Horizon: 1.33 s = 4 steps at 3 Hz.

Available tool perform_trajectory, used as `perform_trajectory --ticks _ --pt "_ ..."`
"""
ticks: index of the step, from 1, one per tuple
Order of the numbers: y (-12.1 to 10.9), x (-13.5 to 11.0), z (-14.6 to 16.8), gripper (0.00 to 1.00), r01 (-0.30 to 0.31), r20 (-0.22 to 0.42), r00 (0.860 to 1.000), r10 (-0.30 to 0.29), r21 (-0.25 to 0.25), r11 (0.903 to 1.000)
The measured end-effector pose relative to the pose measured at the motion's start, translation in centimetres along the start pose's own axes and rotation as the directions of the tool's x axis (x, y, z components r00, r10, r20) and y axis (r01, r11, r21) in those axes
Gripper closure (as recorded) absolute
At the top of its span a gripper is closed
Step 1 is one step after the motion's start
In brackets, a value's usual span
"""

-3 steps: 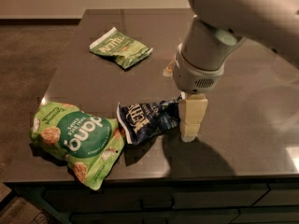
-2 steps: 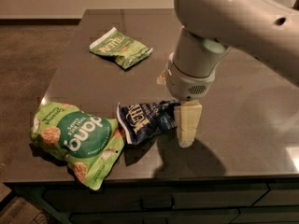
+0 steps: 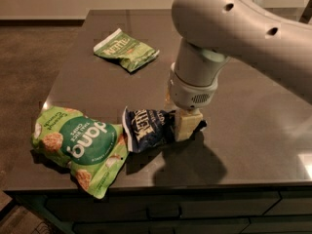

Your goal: Pick blue chip bag

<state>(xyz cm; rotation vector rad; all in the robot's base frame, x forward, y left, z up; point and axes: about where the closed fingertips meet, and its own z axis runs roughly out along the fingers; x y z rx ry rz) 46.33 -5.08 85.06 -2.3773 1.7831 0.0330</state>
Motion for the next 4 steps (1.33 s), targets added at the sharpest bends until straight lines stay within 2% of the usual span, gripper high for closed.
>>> perform_trajectory --ticks 1,2,3,4 --pt "-0.4 0.2 -0.4 0.65 -0.012 0.006 1.000 0.012 -0.010 0.9999" --pt "-1.2 0.8 -2.7 0.88 -0.032 0.014 0.999 0.032 -0.004 0.9995" --pt "-1.9 1.4 -6.2 1.00 -0.033 0.030 0.999 0.033 0.005 0.9995" --pt "-2.8 1.8 -9.7 1.00 -0.041 0.061 0.997 0.039 0.023 0.9989"
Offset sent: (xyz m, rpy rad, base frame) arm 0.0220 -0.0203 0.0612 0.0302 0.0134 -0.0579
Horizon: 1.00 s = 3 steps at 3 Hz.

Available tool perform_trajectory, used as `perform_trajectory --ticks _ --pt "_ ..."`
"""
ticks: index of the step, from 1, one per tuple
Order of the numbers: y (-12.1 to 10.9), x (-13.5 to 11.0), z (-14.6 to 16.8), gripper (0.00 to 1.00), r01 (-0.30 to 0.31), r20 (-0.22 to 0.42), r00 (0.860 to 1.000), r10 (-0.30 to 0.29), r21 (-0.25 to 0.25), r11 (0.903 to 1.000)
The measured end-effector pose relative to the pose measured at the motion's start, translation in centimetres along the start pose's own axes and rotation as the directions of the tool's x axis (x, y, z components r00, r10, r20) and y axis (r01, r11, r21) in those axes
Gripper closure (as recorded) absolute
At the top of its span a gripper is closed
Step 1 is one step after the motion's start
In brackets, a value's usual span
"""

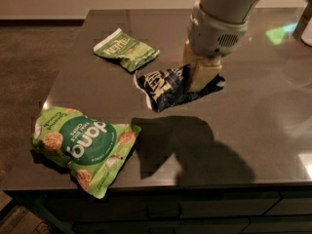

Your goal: Pick blue chip bag

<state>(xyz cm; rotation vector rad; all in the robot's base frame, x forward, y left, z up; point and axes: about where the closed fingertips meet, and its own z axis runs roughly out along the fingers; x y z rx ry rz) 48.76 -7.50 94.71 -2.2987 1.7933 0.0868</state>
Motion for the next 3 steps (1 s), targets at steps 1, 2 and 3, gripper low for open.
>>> perform_trajectory --ticks 1,2,3 --pt "-1.3 0.2 -3.1 1.00 -0.012 0.046 0.999 0.011 0.034 0.9993" --pt "-3.4 0.1 -5.4 1.00 -0.039 0.097 0.995 0.028 0.111 0.9931" --pt "-4.1 -0.2 -5.4 1.00 -0.039 0.105 0.994 0.025 0.133 0.9903"
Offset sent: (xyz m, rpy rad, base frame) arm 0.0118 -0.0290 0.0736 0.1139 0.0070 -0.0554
